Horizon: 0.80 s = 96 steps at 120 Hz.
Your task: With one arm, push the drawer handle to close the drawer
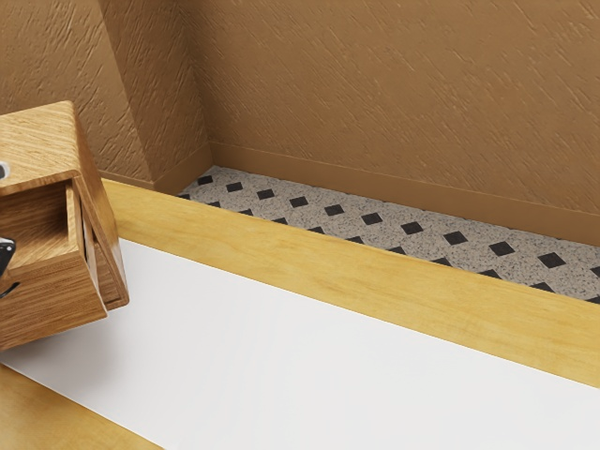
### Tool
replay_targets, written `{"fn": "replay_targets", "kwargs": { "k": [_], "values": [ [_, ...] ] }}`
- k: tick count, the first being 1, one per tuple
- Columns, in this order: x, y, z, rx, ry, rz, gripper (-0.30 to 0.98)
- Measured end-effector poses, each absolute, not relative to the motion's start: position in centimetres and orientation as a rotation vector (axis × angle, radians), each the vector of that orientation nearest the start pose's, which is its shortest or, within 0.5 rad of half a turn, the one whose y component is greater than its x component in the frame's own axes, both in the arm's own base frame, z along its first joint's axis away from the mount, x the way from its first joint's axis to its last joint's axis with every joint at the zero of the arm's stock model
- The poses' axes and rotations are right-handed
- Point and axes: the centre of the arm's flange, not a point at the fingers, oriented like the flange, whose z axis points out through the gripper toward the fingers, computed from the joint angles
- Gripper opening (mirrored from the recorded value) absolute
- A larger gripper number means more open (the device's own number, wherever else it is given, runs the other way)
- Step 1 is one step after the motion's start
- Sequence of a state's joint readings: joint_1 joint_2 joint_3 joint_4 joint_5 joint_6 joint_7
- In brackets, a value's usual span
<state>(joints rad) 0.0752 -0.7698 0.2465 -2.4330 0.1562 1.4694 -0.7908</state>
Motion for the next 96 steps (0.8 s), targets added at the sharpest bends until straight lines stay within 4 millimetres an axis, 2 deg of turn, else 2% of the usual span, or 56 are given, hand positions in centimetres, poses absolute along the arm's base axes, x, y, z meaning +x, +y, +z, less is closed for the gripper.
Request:
{"fn": "replay_targets", "kwargs": {
  "k": [28, 96],
  "values": [
    [27.4, 13.2, 51.9, -2.653, -1.561, 0.335, -0.1],
    [30.7, 15.4, 52.4, -2.572, -1.546, 0.071, -0.1]
  ]
}}
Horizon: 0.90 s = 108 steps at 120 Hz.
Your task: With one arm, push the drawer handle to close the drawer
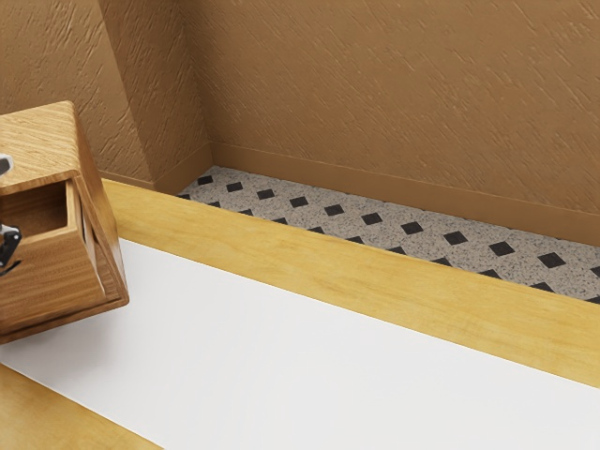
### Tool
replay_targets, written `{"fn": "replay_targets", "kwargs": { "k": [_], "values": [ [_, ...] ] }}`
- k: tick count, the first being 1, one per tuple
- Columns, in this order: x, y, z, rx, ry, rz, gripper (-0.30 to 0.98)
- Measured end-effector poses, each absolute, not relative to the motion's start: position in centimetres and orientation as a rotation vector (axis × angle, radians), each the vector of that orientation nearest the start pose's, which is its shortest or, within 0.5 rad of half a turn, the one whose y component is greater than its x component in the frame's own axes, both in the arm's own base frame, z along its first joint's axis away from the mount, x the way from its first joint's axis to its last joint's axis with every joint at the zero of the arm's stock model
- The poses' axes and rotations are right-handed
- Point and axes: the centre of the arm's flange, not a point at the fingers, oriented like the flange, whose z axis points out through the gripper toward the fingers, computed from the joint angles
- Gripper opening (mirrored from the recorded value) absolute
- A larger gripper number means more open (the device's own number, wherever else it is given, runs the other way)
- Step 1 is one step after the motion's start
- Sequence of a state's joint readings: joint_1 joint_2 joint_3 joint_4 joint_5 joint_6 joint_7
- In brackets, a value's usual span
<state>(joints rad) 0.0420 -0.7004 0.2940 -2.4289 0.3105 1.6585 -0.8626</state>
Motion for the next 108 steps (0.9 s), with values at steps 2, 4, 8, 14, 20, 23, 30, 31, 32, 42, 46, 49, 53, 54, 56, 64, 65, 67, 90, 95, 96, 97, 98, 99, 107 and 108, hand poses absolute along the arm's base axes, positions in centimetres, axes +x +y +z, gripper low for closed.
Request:
{"fn": "replay_targets", "kwargs": {
  "k": [2, 4, 8, 14, 20, 23, 30, 31, 32, 42, 46, 49, 53, 54, 56, 64, 65, 67, 90, 95, 96, 97, 98, 99, 107, 108],
  "values": [
    [30.9, 15.5, 52.5, -2.569, -1.546, 0.066, -0.1],
    [31.0, 15.6, 52.6, -2.566, -1.547, 0.061, -0.1],
    [31.4, 15.8, 52.8, -2.559, -1.547, 0.053, -0.1],
    [31.9, 16.1, 52.8, -2.549, -1.548, 0.046, -0.1],
    [32.1, 16.5, 52.7, -2.541, -1.553, 0.043, -0.1],
    [32.3, 16.7, 52.6, -2.537, -1.556, 0.041, -0.1],
    [32.7, 17.2, 52.5, -2.525, -1.56, 0.037, -0.1],
    [32.7, 17.3, 52.5, -2.523, -1.561, 0.037, -0.1],
    [32.8, 17.3, 52.4, -2.522, -1.562, 0.037, -0.1],
    [33.9, 18.0, 52.3, -2.503, -1.562, 0.026, -0.1],
    [34.3, 18.2, 52.4, -2.498, -1.561, 0.019, -0.1],
    [34.7, 18.4, 52.3, -2.494, -1.561, 0.013, -0.1],
    [35.1, 18.7, 52.4, -2.487, -1.562, 0.006, -0.1],
    [35.2, 18.8, 52.4, -2.485, -1.563, 0.004, -0.1],
    [35.6, 18.9, 52.5, -2.482, -1.564, -0.002, -0.1],
    [36.7, 19.5, 53.0, -2.47, -1.567, -0.024, -0.1],
    [36.8, 19.5, 53.0, -2.469, -1.568, -0.026, -0.1],
    [36.9, 19.7, 53.1, -2.467, -1.571, -0.031, -0.1],
    [37.6, 22.2, 52.8, -2.436, -1.607, -0.045, -0.1],
    [38.1, 22.9, 52.8, -2.426, -1.614, -0.05, -0.1],
    [38.2, 23.0, 52.8, -2.424, -1.615, -0.051, -0.1],
    [38.4, 23.1, 52.8, -2.422, -1.615, -0.053, -0.1],
    [38.5, 23.2, 52.8, -2.421, -1.615, -0.054, -0.1],
    [38.6, 23.3, 52.8, -2.419, -1.614, -0.055, -0.1],
    [39.8, 23.8, 52.6, -2.422, -1.602, -0.065, -0.1],
    [39.9, 23.8, 52.5, -2.423, -1.601, -0.065, -0.1]
  ]
}}
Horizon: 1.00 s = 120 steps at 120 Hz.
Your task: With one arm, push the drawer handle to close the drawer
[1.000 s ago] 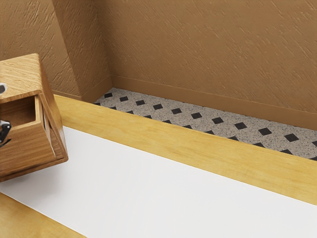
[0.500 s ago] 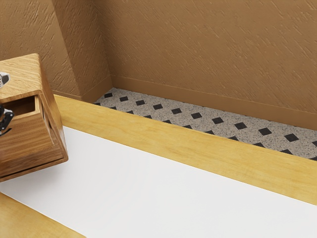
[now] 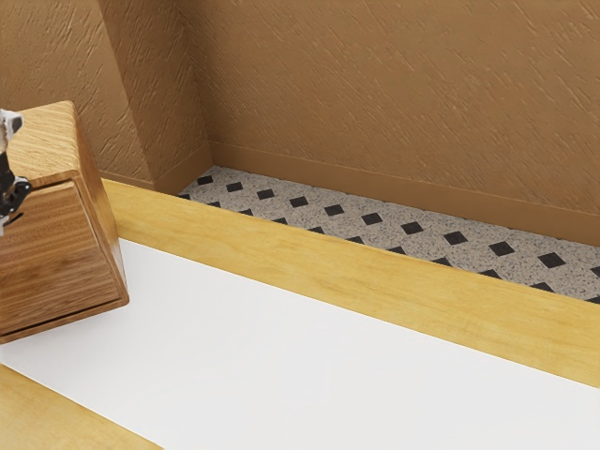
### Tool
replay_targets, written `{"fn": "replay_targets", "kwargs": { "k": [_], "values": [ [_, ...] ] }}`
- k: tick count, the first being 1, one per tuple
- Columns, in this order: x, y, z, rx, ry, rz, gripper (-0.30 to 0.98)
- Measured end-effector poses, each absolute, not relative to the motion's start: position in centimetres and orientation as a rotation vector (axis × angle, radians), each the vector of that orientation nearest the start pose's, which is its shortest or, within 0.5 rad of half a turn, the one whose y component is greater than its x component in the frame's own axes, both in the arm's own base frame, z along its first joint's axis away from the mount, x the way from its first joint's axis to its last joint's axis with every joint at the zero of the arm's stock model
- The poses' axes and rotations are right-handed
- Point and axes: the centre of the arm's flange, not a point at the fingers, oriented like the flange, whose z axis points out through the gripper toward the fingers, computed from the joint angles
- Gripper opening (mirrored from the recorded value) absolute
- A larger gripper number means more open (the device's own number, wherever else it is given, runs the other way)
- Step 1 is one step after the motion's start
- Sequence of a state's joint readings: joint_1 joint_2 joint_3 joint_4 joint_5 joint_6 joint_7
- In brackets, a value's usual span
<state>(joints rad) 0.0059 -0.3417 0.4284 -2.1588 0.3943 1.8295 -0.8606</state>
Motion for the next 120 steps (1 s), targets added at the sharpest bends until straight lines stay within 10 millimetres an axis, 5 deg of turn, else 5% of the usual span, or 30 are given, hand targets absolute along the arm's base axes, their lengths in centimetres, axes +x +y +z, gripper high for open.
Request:
{"fn": "replay_targets", "kwargs": {
  "k": [22, 32, 53, 92, 106, 120],
  "values": [
    [42.0, 24.2, 52.7, -2.434, -1.562, -0.107, -0.1],
    [40.9, 23.1, 51.9, -2.459, -1.58, -0.056, -0.1],
    [39.3, 14.0, 56.5, -2.564, -1.466, -0.061, -0.1],
    [37.8, -5.1, 61.6, -2.774, -1.05, -0.06, -0.1],
    [39.1, -7.7, 64.0, -2.818, -0.985, -0.096, -0.1],
    [43.5, -7.8, 66.2, -2.835, -0.956, -0.116, -0.1]
  ]
}}
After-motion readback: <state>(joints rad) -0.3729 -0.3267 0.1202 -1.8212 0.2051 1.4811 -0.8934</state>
